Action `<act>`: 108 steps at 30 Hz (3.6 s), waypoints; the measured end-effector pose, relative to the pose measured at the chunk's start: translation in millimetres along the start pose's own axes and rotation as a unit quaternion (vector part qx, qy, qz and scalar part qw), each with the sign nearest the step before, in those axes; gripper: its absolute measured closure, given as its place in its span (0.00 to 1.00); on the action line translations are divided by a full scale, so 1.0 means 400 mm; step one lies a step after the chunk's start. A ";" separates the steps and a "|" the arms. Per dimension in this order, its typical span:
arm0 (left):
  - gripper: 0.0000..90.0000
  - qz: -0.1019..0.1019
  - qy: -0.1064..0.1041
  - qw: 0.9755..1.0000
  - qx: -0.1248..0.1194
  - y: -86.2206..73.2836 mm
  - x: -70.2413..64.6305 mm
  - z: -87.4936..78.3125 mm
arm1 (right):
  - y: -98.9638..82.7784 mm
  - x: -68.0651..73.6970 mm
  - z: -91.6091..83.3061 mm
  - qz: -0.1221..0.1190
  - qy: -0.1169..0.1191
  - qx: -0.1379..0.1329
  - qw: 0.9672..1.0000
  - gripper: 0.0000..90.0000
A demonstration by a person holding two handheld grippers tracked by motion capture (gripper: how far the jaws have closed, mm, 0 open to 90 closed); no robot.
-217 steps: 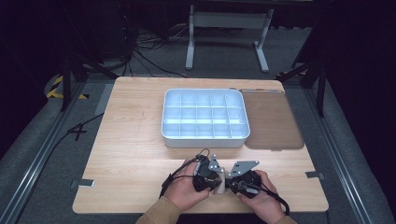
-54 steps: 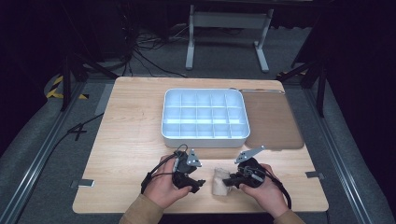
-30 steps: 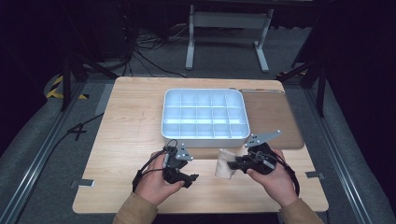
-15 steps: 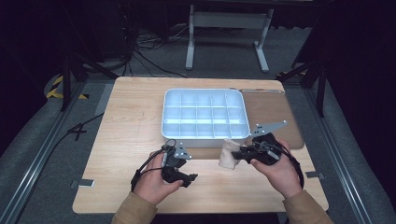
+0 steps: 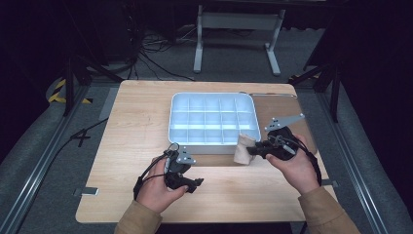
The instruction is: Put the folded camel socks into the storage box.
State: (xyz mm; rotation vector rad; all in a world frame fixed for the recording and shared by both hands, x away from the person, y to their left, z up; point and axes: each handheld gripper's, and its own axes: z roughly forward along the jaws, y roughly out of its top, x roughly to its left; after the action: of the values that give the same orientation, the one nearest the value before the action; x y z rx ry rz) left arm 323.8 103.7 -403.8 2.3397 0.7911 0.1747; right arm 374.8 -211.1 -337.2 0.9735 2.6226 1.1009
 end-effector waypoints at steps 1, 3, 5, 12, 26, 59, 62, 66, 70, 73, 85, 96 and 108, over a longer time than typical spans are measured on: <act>0.36 -0.004 0.000 1.000 -0.003 0.000 -0.001 0.000 | 0.003 -0.004 0.000 0.001 -0.002 0.001 1.000 0.85; 0.36 -0.004 -0.001 1.000 -0.001 0.000 0.000 -0.002 | 0.010 -0.013 -0.001 -0.001 -0.006 0.001 1.000 0.85; 0.36 -0.004 -0.001 1.000 0.000 0.000 0.001 -0.002 | 0.013 -0.016 -0.002 0.002 -0.006 0.001 1.000 0.85; 0.36 -0.008 0.000 1.000 -0.002 -0.004 0.009 -0.008 | 0.049 -0.062 0.001 0.004 -0.024 0.011 1.000 0.85; 0.36 -0.025 0.013 0.999 -0.017 -0.027 0.032 -0.050 | 0.110 -0.133 0.027 -0.002 -0.060 0.045 0.997 0.85; 0.35 -0.035 0.012 0.999 -0.010 -0.036 0.044 -0.049 | 0.106 -0.168 0.194 -0.037 -0.128 0.209 0.969 0.85; 0.35 -0.033 0.011 0.999 -0.009 -0.037 0.045 -0.049 | 0.100 -0.165 0.217 -0.038 -0.121 0.223 0.966 0.85; 0.35 -0.037 0.012 0.999 -0.009 -0.043 0.045 -0.051 | 0.098 -0.164 0.233 -0.037 -0.116 0.236 0.964 0.85; 0.35 -0.040 0.016 0.999 -0.007 -0.050 0.047 -0.055 | 0.091 -0.166 0.256 -0.035 -0.112 0.248 0.962 0.85; 0.35 -0.044 0.016 0.999 -0.007 -0.054 0.046 -0.057 | 0.086 -0.173 0.270 -0.032 -0.113 0.256 0.960 0.85; 0.35 -0.056 0.026 0.998 -0.005 -0.077 0.050 -0.070 | 0.069 -0.195 0.319 -0.024 -0.110 0.283 0.952 0.85; 0.35 -0.057 0.023 0.998 -0.005 -0.076 0.054 -0.066 | 0.070 -0.191 0.308 -0.021 -0.104 0.274 0.956 0.80; 0.35 -0.052 0.017 0.999 -0.004 -0.068 0.054 -0.057 | 0.095 -0.179 0.224 -0.006 -0.098 0.229 0.969 0.67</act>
State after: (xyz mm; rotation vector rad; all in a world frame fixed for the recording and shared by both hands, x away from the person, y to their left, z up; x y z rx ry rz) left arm 320.7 145.2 -404.6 2.2881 0.9247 0.1732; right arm 481.9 -181.9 -384.6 1.0735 2.7586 0.3675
